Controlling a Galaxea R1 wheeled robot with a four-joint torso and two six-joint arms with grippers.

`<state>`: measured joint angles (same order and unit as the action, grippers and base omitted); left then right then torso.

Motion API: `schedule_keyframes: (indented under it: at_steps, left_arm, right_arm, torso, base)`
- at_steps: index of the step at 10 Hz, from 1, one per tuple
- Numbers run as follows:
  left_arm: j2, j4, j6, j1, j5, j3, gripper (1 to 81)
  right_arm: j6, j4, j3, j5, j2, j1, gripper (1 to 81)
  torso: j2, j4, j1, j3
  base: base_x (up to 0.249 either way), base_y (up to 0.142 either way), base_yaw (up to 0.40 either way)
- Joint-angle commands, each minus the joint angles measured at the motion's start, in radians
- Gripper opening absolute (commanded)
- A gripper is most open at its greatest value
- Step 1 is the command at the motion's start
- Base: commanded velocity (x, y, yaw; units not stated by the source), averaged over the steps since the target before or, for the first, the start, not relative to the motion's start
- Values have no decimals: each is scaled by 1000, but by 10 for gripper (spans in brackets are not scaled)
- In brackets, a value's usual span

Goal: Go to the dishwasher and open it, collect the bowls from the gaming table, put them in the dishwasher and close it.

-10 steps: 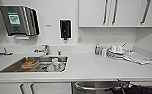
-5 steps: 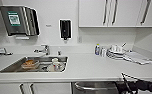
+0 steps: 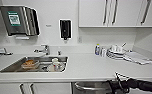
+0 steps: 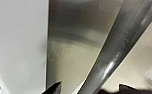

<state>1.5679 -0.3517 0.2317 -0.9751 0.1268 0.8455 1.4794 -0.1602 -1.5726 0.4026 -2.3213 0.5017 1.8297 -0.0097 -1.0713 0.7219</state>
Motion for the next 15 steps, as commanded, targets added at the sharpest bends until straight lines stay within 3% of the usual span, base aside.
schedule_keyframes:
  at_steps: [1, 9, 15]
  left_arm:
    - [-46, -16, -6, 77, -4, -22, 811]
    - [-38, -16, -6, 77, -4, -22, 811]
    - [-44, -15, -6, 77, 2, -31, 811]
  right_arm:
    - [9, -4, -27, 25, 11, -116, 811]
    - [9, 10, -85, 13, 23, -7, 811]
    - [9, 86, 120, 19, 220, 12, 811]
  torso:
    - [0, 0, 0, 0]
    - [0, 0, 0, 0]
    - [0, 0, 0, 0]
  base:
    - [0, 0, 0]
    - [0, 0, 0]
    - [0, 0, 0]
